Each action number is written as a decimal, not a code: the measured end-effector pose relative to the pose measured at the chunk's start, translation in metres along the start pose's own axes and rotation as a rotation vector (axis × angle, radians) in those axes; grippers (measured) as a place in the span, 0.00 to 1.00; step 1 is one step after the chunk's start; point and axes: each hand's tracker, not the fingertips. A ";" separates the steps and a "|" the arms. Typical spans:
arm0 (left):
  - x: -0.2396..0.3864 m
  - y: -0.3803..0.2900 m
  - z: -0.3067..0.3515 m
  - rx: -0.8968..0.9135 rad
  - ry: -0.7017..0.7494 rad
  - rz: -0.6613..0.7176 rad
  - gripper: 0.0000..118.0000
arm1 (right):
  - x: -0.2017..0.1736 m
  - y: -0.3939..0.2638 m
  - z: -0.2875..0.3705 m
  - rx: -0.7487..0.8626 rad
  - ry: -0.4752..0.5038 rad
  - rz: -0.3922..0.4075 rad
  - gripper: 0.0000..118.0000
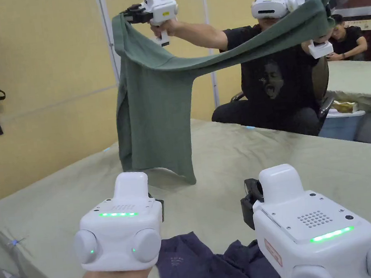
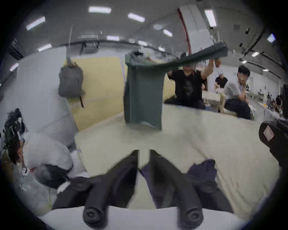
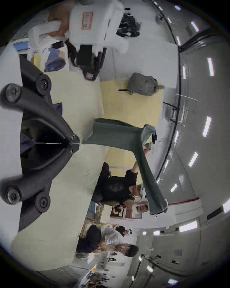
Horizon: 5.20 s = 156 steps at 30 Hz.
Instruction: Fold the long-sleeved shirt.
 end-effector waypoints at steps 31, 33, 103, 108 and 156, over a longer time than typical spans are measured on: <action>0.101 -0.043 -0.024 -0.411 -0.408 -0.092 0.30 | 0.088 -0.065 0.053 -0.221 -0.261 0.016 0.09; 0.138 -0.013 0.009 -0.309 -0.443 -0.202 0.28 | 0.111 -0.056 0.077 -0.207 -0.300 -0.016 0.09; 0.325 -0.145 -0.024 -0.449 -0.680 -0.515 0.12 | 0.249 -0.214 0.383 -0.522 -0.636 -0.461 1.00; 0.298 -0.107 -0.010 -0.316 -0.767 -0.261 0.12 | 0.230 -0.243 0.355 -0.656 -0.627 -0.515 1.00; 0.315 0.404 0.172 0.688 -0.438 -0.075 0.12 | 0.395 0.348 0.311 0.359 -0.971 -0.025 0.16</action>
